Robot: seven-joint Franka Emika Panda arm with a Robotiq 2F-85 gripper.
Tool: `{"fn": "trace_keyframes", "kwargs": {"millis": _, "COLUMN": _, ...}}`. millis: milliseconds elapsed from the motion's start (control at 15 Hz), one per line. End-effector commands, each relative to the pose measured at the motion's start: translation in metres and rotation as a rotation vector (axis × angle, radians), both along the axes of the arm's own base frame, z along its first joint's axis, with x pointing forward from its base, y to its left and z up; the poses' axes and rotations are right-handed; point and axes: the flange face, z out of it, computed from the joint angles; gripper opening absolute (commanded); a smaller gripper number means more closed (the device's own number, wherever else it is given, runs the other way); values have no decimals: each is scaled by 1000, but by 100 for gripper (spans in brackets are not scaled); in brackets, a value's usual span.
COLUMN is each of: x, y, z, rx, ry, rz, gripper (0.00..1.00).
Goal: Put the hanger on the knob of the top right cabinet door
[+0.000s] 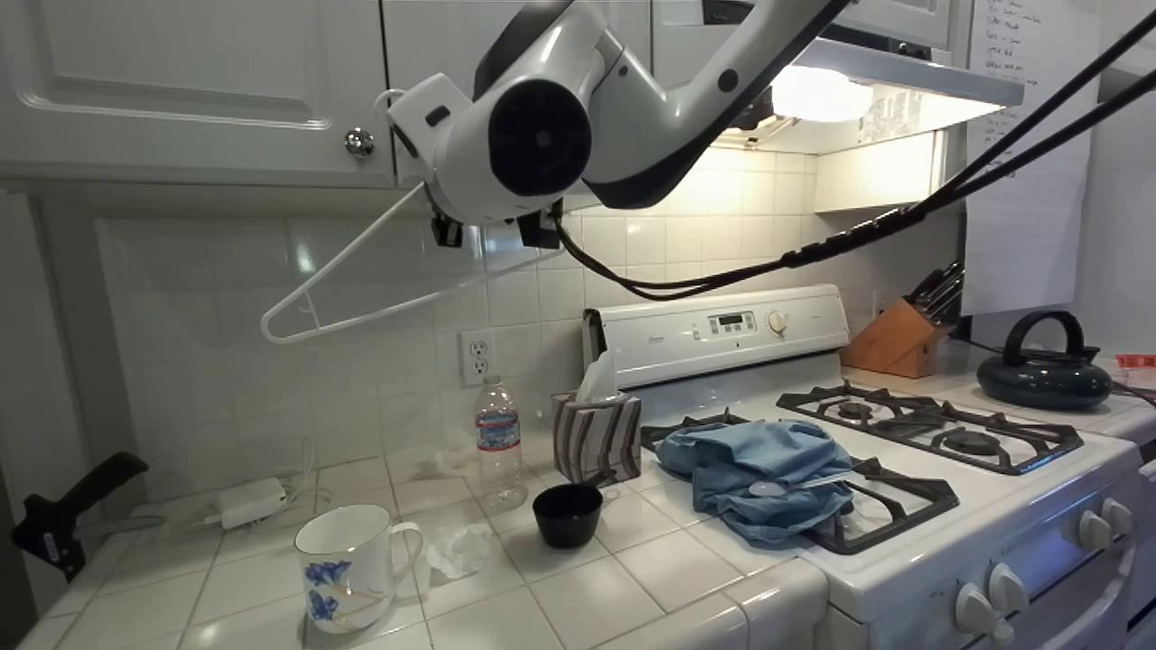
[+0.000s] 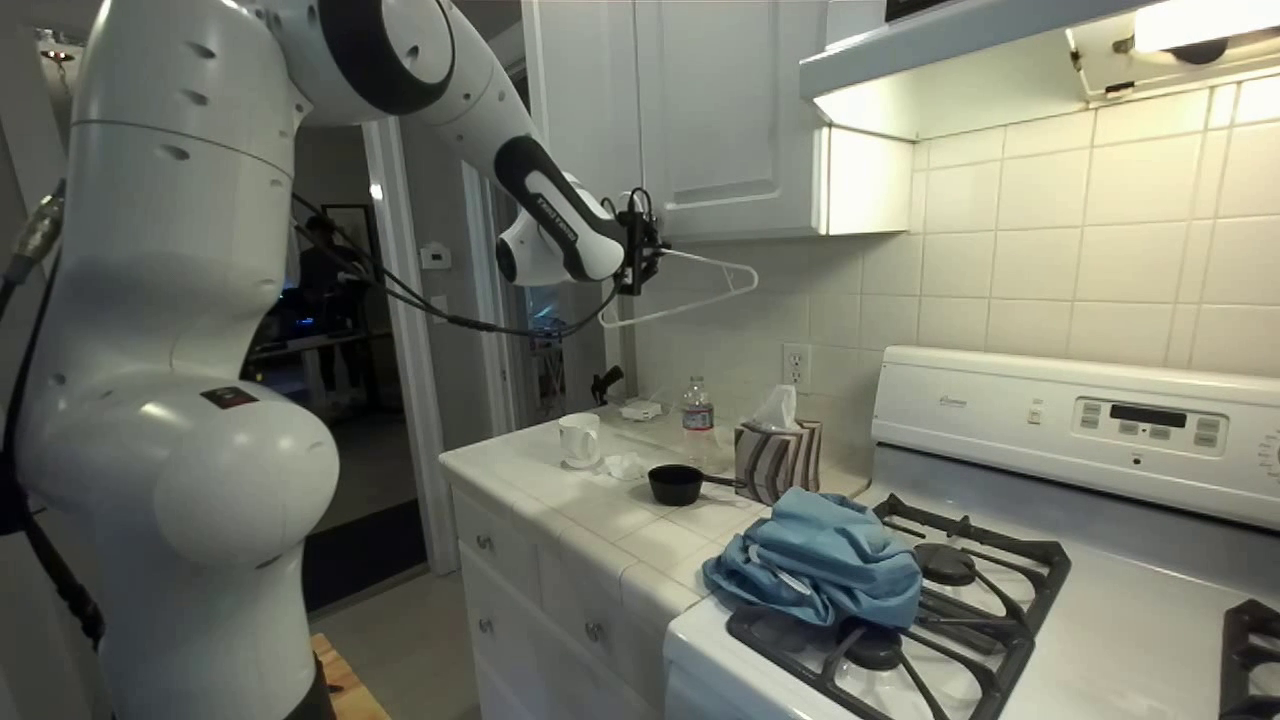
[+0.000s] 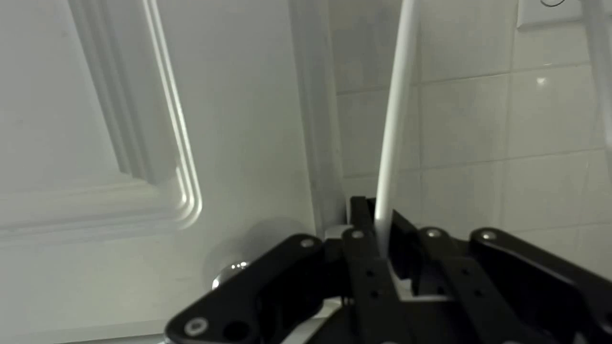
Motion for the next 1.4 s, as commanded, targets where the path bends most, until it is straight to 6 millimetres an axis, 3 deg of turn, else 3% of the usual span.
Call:
{"fn": "trace_keyframes", "kwargs": {"millis": 0, "x": 1, "y": 1, "z": -4, "rx": 29, "ry": -10, "rz": -24, "gripper": 2}}
{"fn": "trace_keyframes", "kwargs": {"millis": 467, "x": -2, "y": -20, "z": -38, "rx": 136, "ry": 30, "rz": -83, "gripper": 2}}
{"fn": "trace_keyframes", "kwargs": {"millis": 933, "x": -9, "y": -5, "z": -22, "rx": 95, "ry": 2, "rz": -77, "gripper": 2}}
{"fn": "trace_keyframes", "kwargs": {"millis": 1333, "x": -23, "y": -13, "z": -26, "rx": 152, "ry": -35, "rz": -159, "gripper": 2}}
